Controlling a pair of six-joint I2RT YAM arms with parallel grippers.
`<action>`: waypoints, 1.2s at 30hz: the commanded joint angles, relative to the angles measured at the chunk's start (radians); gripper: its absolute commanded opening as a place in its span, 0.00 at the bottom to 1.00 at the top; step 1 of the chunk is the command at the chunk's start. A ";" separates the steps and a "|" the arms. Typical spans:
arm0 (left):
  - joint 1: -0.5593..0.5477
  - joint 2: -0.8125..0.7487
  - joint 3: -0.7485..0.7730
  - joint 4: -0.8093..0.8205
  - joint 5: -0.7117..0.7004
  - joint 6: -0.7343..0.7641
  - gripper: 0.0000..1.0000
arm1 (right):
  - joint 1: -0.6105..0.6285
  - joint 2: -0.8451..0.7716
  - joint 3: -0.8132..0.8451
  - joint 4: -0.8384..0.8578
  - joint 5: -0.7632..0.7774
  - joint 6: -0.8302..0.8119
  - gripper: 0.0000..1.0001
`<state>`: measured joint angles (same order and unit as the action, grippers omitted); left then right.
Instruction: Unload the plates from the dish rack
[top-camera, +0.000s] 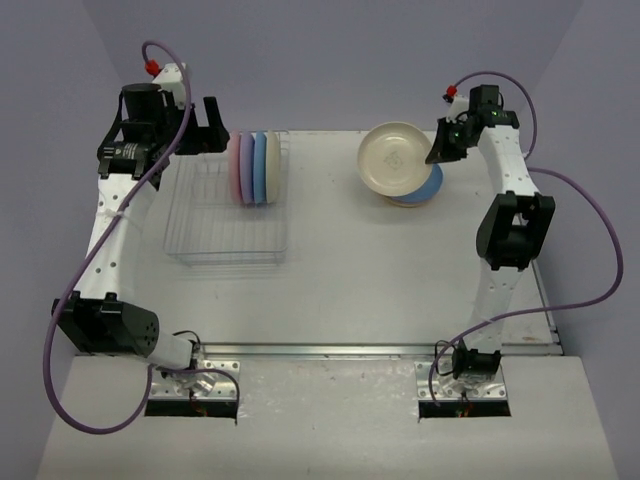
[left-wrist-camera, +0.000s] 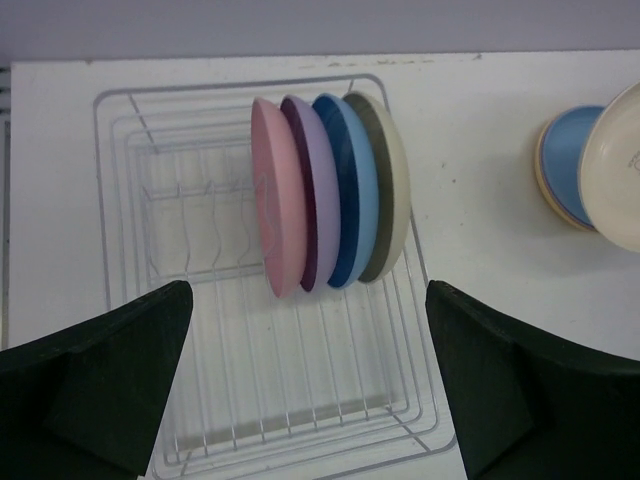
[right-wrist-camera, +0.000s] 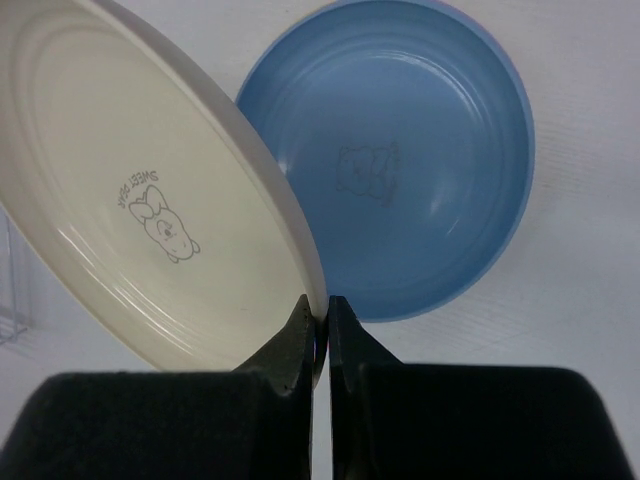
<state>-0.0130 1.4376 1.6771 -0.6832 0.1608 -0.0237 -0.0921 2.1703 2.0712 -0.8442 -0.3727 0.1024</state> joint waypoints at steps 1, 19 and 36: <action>0.051 -0.001 -0.040 0.017 0.151 -0.083 1.00 | -0.046 0.039 0.076 0.025 0.001 0.000 0.00; 0.065 0.009 -0.129 0.048 0.144 -0.093 1.00 | -0.089 0.218 0.124 0.077 0.015 0.008 0.21; 0.094 0.022 -0.191 0.107 0.300 -0.127 0.89 | -0.089 0.023 0.033 0.080 0.015 0.042 0.99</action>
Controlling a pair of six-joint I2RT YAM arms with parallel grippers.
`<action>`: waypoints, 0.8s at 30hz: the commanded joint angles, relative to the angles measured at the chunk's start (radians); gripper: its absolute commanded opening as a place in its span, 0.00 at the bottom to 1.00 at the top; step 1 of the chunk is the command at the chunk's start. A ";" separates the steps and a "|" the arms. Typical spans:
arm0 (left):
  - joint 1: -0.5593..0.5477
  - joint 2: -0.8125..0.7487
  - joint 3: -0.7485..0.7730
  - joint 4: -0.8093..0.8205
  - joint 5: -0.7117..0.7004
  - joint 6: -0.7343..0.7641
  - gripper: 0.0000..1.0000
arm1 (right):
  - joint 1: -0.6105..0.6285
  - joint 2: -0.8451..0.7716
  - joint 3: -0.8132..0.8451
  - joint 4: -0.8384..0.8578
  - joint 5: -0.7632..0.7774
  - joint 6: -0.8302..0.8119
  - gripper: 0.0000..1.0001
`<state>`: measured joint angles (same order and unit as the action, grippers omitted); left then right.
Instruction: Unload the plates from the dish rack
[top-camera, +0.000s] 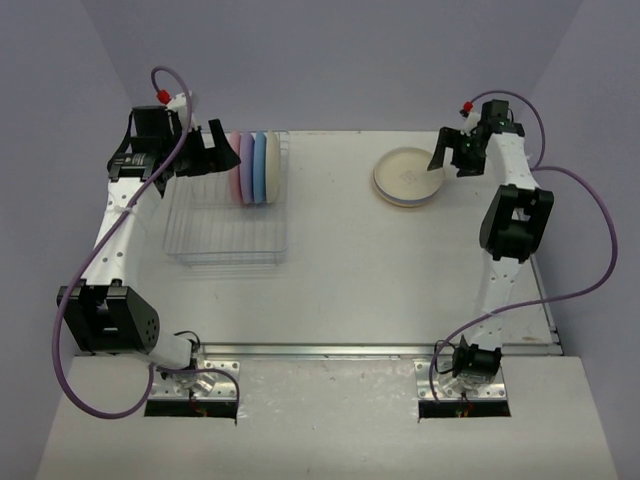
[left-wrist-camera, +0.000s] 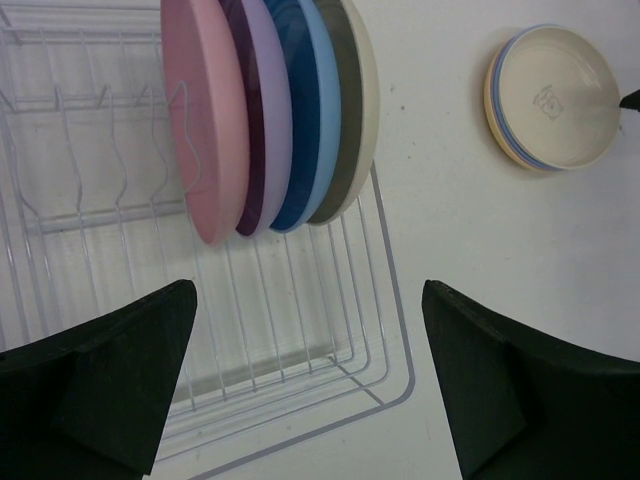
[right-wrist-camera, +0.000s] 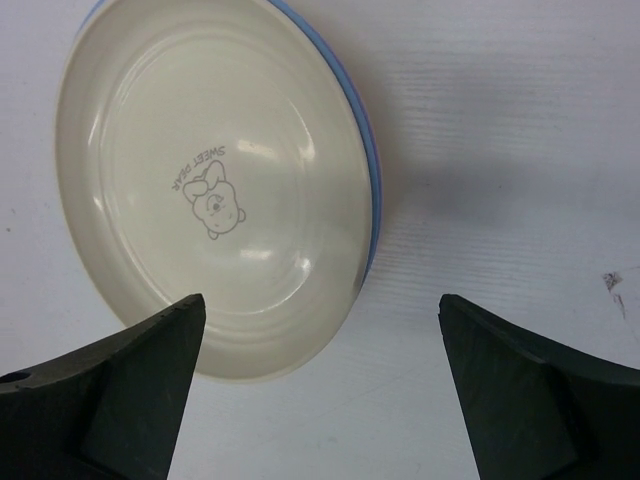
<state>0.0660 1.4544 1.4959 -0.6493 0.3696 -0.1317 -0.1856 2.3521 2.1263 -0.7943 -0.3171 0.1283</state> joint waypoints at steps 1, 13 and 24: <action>0.017 0.013 -0.014 0.087 0.117 -0.021 0.85 | 0.005 -0.185 -0.040 0.026 -0.055 0.019 0.99; 0.182 0.223 0.008 0.211 0.514 -0.061 0.65 | 0.005 -0.498 -0.279 -0.005 -0.245 -0.020 0.99; 0.184 0.437 0.131 0.201 0.642 0.017 0.66 | 0.005 -0.697 -0.566 0.035 -0.377 -0.003 0.99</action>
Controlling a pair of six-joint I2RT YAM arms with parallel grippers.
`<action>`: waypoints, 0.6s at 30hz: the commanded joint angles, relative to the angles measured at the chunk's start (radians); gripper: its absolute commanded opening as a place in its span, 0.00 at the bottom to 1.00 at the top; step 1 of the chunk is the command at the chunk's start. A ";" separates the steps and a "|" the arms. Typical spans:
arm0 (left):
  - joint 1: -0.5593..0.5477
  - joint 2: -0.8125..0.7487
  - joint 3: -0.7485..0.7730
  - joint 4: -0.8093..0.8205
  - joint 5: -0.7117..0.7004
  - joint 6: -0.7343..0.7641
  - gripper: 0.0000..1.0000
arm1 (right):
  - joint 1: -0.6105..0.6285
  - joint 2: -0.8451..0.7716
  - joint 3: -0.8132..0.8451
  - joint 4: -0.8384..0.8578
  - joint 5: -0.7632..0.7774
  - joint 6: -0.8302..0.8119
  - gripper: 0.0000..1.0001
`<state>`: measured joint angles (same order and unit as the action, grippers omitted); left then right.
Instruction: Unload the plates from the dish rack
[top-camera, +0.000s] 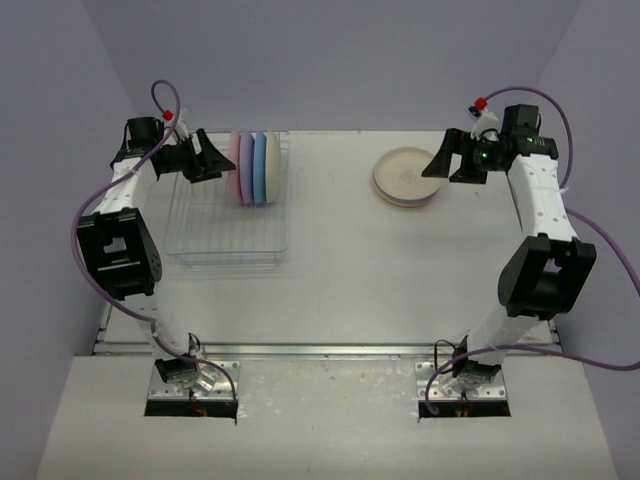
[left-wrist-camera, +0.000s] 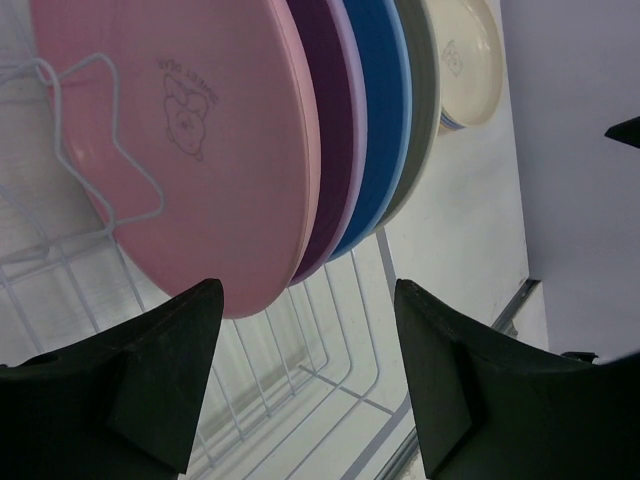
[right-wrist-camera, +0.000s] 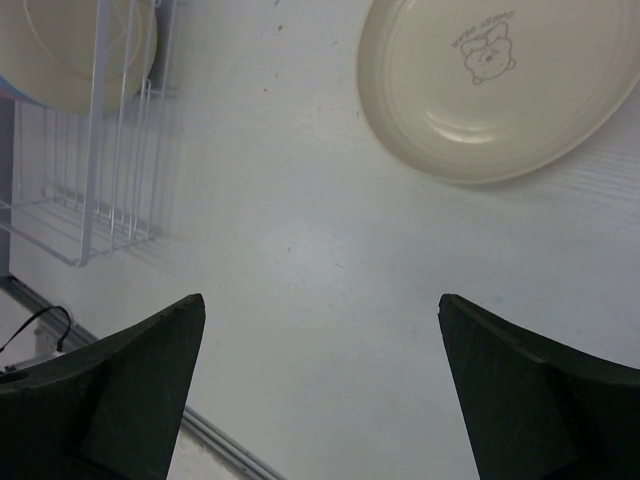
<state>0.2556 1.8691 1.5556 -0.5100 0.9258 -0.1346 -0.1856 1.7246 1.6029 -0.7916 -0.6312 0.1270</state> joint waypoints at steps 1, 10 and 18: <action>-0.005 0.034 0.076 0.070 0.093 0.017 0.65 | 0.005 -0.076 -0.055 0.032 -0.071 -0.003 0.99; -0.004 0.110 0.064 0.197 0.173 -0.073 0.42 | 0.005 -0.106 -0.068 0.023 -0.100 0.003 0.99; -0.004 0.131 0.060 0.248 0.243 -0.111 0.27 | 0.005 -0.100 -0.067 0.022 -0.117 0.016 0.99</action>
<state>0.2546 1.9991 1.6039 -0.3458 1.0867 -0.2226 -0.1856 1.6482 1.5299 -0.7940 -0.7174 0.1333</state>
